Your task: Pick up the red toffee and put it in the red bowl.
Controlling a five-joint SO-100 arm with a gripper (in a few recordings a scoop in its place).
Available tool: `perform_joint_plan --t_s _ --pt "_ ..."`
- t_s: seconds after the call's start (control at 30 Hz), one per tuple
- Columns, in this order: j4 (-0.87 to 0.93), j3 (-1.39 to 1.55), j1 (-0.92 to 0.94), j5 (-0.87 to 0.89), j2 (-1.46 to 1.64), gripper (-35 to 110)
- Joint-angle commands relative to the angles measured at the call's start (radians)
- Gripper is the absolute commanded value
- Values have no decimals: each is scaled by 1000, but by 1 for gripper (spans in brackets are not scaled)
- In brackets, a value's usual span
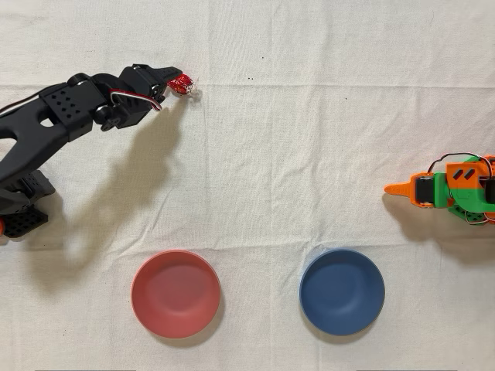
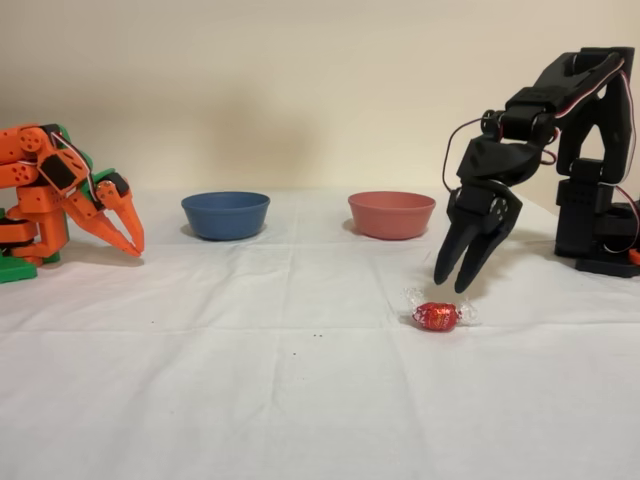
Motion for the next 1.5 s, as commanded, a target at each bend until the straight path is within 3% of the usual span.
perform_joint_plan --t_s 0.0,0.53,1.47 --pt "-28 6 -14 -18 92 28" --pt "-121 43 -15 -11 66 30" --pt "-181 -144 -64 -51 -209 27"
